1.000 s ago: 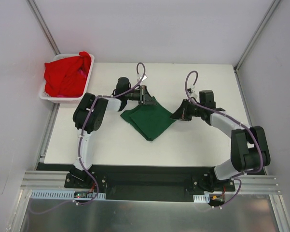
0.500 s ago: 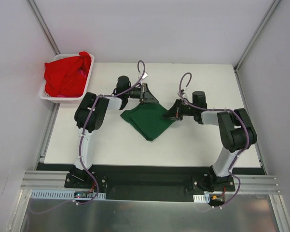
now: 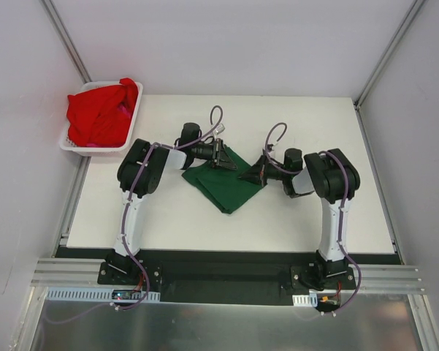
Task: Fold and stack the t-shirts
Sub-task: Fold the tshirt
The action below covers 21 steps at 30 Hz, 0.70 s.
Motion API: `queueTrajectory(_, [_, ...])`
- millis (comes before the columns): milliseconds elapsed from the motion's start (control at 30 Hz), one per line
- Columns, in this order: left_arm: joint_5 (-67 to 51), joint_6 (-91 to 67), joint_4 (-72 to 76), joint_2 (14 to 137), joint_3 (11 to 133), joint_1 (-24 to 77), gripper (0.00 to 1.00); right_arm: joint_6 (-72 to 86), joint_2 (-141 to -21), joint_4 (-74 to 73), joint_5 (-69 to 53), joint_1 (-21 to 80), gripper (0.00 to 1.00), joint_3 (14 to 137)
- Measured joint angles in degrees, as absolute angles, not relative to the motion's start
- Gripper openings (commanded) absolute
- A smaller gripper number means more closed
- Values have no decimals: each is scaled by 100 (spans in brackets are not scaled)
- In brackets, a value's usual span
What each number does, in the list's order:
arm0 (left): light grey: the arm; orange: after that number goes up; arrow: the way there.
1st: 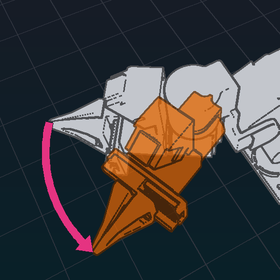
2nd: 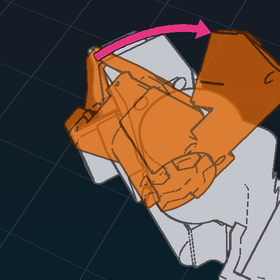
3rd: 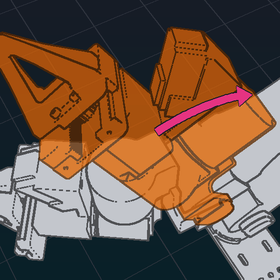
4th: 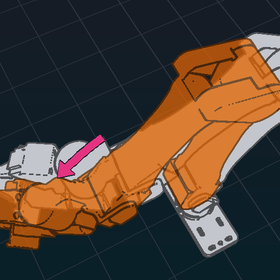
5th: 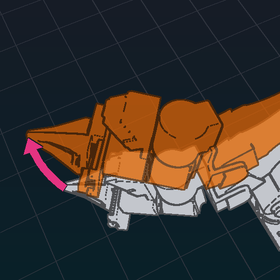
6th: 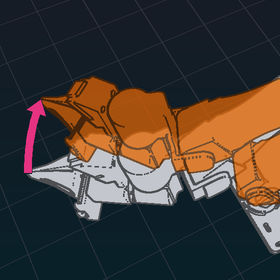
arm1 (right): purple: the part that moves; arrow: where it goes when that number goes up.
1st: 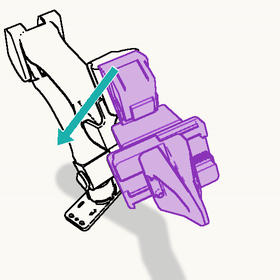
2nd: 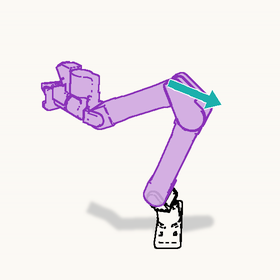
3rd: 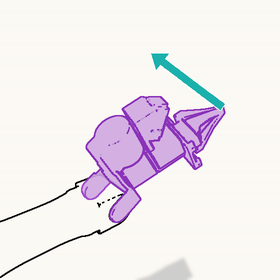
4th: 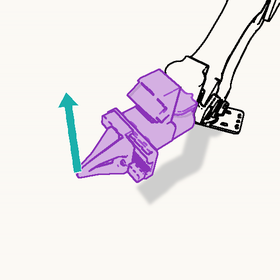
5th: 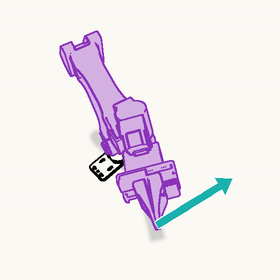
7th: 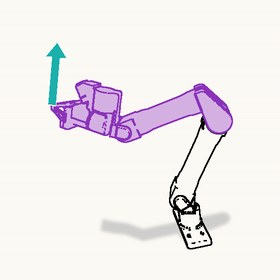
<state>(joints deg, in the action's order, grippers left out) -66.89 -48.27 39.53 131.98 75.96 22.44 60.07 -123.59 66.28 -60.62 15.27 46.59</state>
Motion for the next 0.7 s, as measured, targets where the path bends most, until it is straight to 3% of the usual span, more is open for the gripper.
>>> queueTrajectory(700, [-6399, -4156, 2915, 13176, 7649, 2244, 0, 6792, -12623, 7376, -6051, 1531, 1, 4519])
